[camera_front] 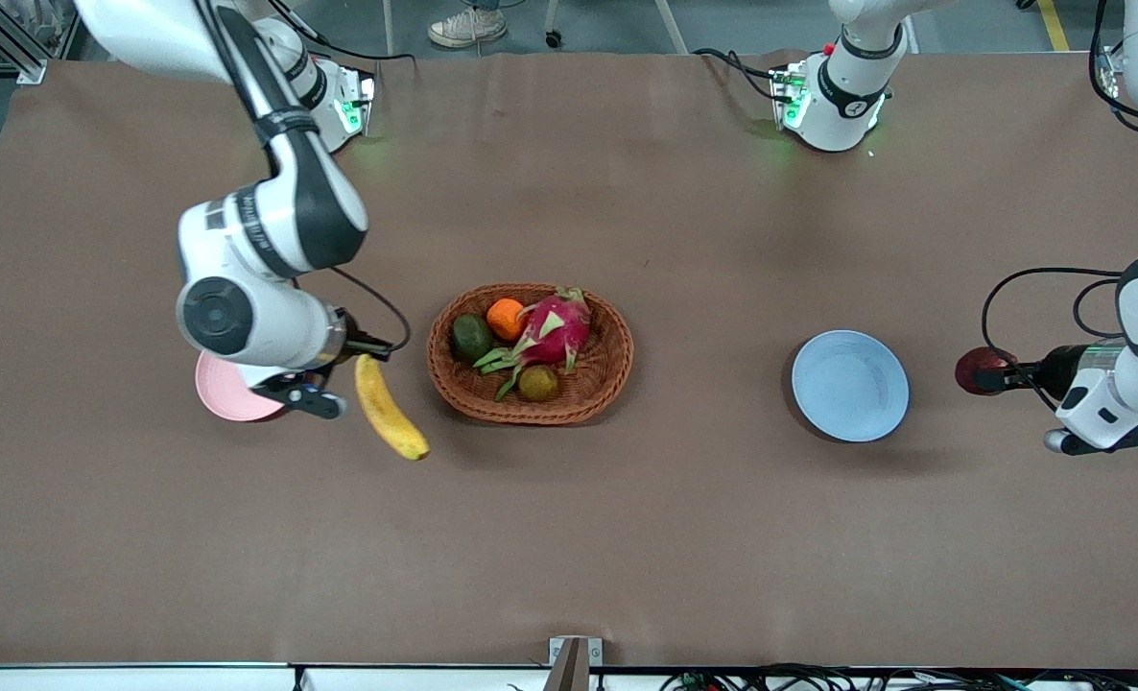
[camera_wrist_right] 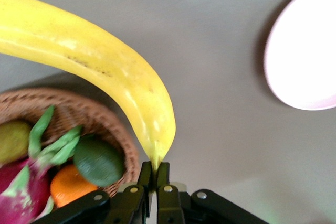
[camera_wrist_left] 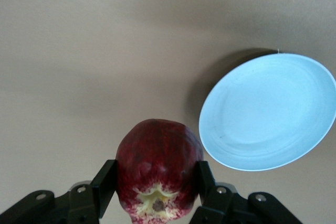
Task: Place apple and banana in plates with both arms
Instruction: 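Lower the banana onto the pink plate while the left gripper brings the apple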
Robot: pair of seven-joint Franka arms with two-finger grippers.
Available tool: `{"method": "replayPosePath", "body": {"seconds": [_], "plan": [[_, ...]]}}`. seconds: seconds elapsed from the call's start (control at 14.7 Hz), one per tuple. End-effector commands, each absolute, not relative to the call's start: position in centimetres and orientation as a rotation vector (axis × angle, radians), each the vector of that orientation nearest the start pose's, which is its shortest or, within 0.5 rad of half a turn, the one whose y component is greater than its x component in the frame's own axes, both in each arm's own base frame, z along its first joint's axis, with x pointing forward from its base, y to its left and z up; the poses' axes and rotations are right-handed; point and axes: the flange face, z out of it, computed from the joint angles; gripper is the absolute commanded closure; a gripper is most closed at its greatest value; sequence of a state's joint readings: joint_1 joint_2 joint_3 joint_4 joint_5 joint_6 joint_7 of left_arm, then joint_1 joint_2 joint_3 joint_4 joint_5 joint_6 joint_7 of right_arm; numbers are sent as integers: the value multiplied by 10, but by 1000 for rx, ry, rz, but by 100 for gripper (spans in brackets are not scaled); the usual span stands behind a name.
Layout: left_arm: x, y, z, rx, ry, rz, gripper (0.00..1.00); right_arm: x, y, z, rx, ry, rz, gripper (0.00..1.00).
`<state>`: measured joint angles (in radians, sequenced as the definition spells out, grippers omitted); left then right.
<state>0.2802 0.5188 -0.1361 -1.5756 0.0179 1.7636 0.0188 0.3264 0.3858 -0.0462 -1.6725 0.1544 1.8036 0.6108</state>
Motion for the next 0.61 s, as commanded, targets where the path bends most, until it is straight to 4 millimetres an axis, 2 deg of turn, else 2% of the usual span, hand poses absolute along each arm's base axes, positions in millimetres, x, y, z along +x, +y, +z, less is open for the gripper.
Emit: {"method": "replayPosePath", "body": {"seconds": [0.0, 0.07, 0.2, 0.34, 0.54], "plan": [[636, 88, 310, -3226, -230, 574, 99, 597, 108, 361, -2973, 730, 502, 100], [633, 81, 305, -3231, -232, 598, 99, 597, 80, 363, -2965, 682, 509, 100], [629, 68, 297, -3229, -281, 638, 99, 590, 16, 350, -2937, 601, 557, 100], [626, 57, 289, -3224, -285, 655, 99, 570, -32, 333, -2905, 559, 599, 100], [621, 44, 278, -3210, -296, 676, 99, 541, -56, 320, -2880, 510, 638, 100]]}}
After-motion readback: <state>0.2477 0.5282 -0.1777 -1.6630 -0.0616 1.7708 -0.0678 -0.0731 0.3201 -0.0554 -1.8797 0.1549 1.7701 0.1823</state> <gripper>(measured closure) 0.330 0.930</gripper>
